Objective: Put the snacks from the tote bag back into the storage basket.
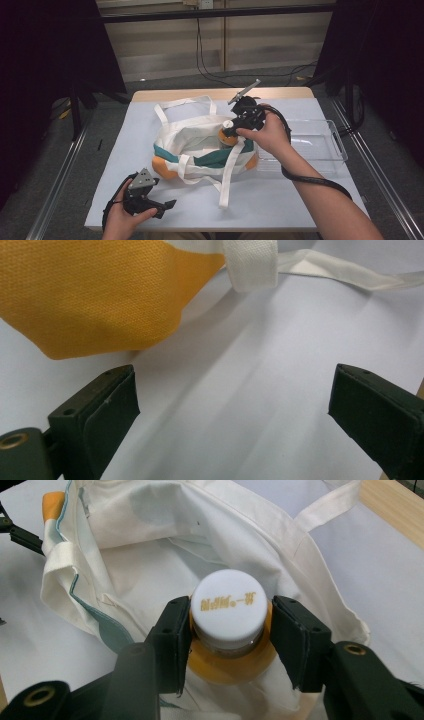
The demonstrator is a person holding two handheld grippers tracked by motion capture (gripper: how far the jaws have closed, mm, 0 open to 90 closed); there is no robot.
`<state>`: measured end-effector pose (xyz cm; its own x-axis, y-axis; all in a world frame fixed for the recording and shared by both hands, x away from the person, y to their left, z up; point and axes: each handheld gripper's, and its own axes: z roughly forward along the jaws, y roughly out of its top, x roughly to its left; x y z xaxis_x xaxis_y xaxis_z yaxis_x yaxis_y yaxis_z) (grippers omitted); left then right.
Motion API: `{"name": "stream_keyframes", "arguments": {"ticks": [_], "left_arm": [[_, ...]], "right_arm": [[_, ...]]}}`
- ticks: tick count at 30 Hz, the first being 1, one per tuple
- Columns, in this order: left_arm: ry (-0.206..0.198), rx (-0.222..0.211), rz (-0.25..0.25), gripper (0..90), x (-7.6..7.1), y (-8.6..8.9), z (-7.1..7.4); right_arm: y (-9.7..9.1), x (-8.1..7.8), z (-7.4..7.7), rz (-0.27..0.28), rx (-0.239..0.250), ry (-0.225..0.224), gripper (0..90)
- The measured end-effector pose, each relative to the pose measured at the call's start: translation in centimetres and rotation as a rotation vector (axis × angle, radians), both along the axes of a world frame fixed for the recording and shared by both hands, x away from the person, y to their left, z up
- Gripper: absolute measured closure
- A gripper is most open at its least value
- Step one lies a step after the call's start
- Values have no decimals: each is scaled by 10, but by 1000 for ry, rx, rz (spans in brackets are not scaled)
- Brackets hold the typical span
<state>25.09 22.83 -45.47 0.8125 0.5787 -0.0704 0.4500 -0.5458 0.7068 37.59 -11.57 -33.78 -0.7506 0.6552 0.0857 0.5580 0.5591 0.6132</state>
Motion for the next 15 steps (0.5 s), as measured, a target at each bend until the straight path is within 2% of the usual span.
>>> {"name": "stream_keyframes", "arguments": {"ticks": [4,7,9,11,15], "left_arm": [[2,0,1,56,0,0,0],[4,-6,4,56,0,-1,-1],[-5,9,-1,56,0,0,0],[-2,-9,12,56,-1,-2,-1],[-7,-10,10,56,0,-1,-1]], "right_arm": [[1,1,0,6,0,-6,519],[0,1,2,8,4,-12,562],[2,0,4,12,-13,-15,575],[3,0,4,14,-19,-18,581],[5,0,6,25,-42,-28,590]]}}
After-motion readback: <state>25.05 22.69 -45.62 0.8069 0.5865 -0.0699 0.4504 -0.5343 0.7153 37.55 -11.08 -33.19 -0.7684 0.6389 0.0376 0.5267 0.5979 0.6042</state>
